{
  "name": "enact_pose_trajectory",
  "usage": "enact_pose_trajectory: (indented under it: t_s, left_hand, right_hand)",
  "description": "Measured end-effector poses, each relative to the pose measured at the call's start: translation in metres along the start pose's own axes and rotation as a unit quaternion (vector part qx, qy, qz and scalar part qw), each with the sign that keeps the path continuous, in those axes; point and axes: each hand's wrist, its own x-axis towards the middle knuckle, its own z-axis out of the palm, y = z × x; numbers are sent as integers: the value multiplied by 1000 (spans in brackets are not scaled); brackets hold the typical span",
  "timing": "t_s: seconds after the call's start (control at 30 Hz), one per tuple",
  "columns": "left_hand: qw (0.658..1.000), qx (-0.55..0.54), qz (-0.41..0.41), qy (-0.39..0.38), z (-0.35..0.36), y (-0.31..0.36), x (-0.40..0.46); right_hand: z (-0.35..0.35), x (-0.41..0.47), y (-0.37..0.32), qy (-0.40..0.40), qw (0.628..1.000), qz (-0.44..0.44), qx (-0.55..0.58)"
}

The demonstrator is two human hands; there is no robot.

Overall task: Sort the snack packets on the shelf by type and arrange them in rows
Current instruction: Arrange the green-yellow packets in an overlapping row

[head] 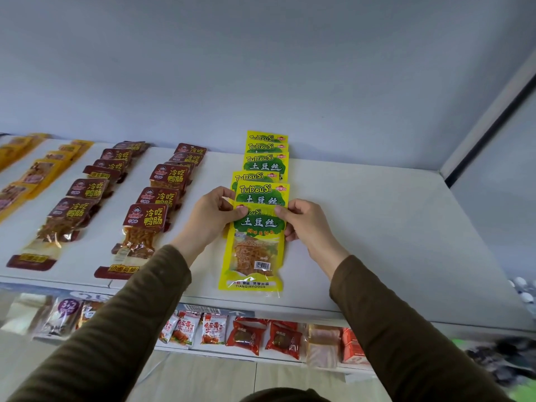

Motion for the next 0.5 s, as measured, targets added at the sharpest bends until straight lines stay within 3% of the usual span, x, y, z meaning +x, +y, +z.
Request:
enact_pose_trajectory:
  t_s: [0.17, 0.27, 0.5]
  left_hand:
    - [998, 39, -2, 45, -2, 12, -6]
    - [997, -8, -1, 80, 0, 18, -7]
    - [993, -100, -54, 18, 15, 15, 0]
  right_hand:
    - [-2, 2, 1, 80, 996, -16, -16]
    - [3, 2, -2, 138, 988, -64, 2]
    - [32, -2, -8, 63, 993, -1, 100]
